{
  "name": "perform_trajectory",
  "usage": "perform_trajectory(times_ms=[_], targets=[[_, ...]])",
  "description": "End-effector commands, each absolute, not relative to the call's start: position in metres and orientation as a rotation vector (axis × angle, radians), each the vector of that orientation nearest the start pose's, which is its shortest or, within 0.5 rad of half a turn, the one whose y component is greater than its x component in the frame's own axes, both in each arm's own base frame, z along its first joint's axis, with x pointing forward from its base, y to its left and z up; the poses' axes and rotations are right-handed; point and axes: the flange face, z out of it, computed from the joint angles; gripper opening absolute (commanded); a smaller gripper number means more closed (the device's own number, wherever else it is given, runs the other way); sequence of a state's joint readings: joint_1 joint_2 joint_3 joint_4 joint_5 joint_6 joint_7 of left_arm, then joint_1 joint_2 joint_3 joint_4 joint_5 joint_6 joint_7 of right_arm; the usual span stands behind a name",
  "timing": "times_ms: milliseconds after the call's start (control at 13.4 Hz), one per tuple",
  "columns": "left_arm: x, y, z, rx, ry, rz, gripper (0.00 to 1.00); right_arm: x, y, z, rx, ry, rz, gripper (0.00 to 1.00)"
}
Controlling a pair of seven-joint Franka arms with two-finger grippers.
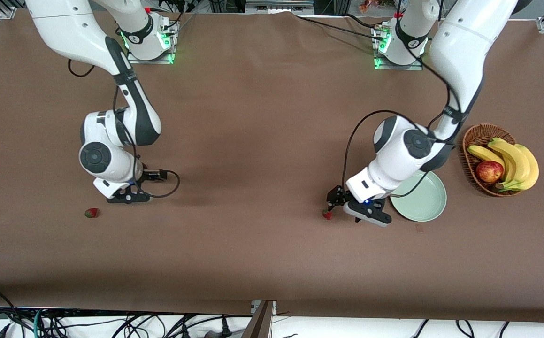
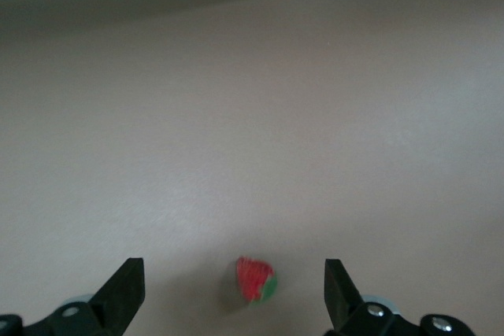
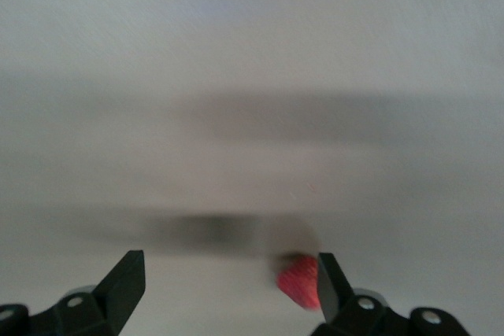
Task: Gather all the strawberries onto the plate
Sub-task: 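Grasp the mid-table strawberry with the left gripper while the right gripper grasps another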
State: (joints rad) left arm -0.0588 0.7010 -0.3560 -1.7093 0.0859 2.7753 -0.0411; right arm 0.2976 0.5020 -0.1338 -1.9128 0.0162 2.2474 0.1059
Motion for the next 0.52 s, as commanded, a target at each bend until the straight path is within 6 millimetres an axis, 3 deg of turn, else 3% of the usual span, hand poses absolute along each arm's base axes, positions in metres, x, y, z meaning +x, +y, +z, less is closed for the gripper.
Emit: perform_trajectory(times_ms=[0,150,374,449], targets=[[0.660,-0.260,0.212,-3.223,0.670,-0.687,1.00,0.577,0.075,0.218,-3.180,-0.098,0.291,0.91],[0.654,-0.262,0.183,-3.232,0.680,-0.688,1.00,0.565,0.069,0.206,-3.177,-0.096,0.338,0.82],[0.645,-0.266,0.164,-3.216,0.737,-0.687,0.84,0.560,0.064,0.190,-3.181,-0.087,0.294,0.73],[0.645,-0.266,0.160,-3.218,0.736,-0.698,0.71,0.558,0.063,0.182,-3.184,-0.085,0.281,0.70]])
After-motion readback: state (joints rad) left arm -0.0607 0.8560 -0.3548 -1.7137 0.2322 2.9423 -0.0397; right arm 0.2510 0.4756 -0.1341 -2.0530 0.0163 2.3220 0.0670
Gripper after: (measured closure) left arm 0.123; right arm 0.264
